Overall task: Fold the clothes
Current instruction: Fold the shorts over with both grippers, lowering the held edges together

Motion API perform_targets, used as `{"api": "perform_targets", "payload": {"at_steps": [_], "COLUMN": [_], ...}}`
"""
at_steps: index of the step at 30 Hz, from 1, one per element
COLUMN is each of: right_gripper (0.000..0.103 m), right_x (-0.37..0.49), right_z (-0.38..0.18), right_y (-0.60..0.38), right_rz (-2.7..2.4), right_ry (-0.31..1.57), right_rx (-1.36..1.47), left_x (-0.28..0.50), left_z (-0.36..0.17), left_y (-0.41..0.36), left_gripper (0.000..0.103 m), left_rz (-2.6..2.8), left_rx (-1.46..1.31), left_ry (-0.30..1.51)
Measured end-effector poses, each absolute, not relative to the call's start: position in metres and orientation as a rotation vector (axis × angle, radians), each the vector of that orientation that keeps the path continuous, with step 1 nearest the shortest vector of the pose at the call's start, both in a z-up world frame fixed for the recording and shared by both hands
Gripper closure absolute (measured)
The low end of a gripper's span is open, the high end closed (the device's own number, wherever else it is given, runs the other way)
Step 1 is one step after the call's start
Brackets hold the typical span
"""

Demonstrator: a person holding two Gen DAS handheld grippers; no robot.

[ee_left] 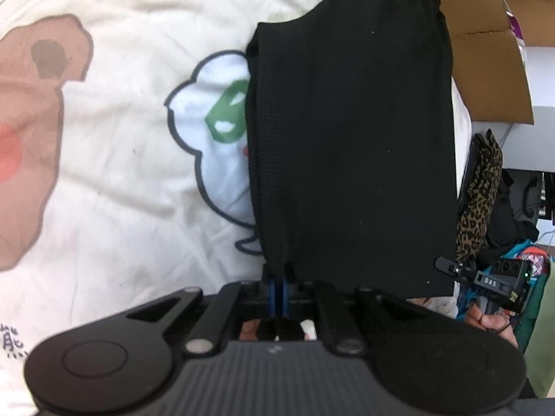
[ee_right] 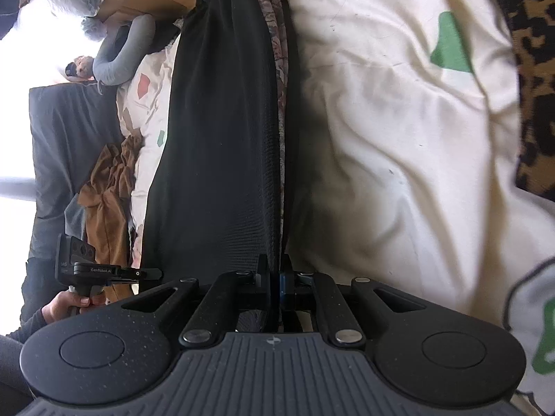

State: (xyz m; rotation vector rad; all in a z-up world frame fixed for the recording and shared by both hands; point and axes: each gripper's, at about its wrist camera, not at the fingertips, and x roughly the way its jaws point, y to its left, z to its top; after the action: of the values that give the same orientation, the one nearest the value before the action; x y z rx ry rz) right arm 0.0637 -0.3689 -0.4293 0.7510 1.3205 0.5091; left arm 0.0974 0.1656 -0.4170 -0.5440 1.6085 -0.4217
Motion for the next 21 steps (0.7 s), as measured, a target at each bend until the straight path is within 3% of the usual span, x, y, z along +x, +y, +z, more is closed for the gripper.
{"api": "perform_targets", "payload": {"at_steps": [11,21], "right_gripper": [0.101,0.101], "right_x": [0.036,0.006], "right_z": [-0.427,-0.406], "right_y": [-0.366,-0.362], "right_rz": [0.516,0.558], "right_ry": [1.393,1.439], "right_rx": [0.751,0.762], "left_x": [0.066,0.045], "left_z": [-0.412,-0.373], "left_y": [0.191,0.237], "left_gripper": [0.099,0.099], "left_rz": [-0.447,-0.471], "left_rx": [-0.544,-0.573], "left_ry": [1.646,1.667]}}
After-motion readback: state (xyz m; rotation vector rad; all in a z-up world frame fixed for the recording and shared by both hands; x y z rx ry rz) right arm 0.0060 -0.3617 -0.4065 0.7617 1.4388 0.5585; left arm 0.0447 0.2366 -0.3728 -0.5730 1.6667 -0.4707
